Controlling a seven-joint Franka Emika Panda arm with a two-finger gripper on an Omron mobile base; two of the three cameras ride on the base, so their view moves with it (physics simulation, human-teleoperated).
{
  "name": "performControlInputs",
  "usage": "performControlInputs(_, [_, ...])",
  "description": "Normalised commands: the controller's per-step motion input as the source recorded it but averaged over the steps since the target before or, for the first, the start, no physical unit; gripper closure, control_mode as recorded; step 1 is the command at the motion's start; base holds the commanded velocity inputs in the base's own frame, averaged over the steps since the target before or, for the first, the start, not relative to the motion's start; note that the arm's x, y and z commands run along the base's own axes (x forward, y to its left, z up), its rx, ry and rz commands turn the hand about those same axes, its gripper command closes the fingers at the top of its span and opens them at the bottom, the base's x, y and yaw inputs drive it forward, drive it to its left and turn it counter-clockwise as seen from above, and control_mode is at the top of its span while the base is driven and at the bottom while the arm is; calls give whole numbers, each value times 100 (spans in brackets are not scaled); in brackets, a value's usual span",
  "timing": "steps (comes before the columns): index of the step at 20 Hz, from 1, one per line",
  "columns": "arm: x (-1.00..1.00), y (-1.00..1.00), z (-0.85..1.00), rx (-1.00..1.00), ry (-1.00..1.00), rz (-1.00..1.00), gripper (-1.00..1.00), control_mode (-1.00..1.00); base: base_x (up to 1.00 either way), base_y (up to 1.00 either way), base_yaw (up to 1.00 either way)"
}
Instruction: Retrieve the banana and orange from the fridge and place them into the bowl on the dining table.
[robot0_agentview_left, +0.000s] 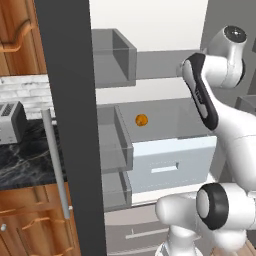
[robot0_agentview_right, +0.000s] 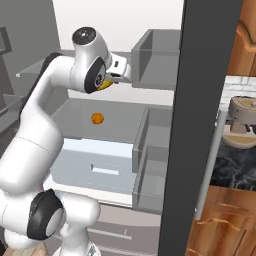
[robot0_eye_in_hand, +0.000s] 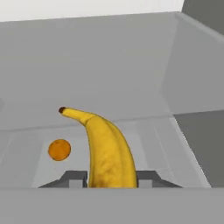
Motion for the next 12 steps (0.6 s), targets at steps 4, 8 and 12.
performControlInputs(4, [-49,10,-8,-5,-9,8,100,100,-39,16,6])
performControlInputs(8, [0,0,0,0,0,0,100,100,-93,27,9])
performControlInputs(12, [0,0,0,0,0,0,100,100,-96,14,7])
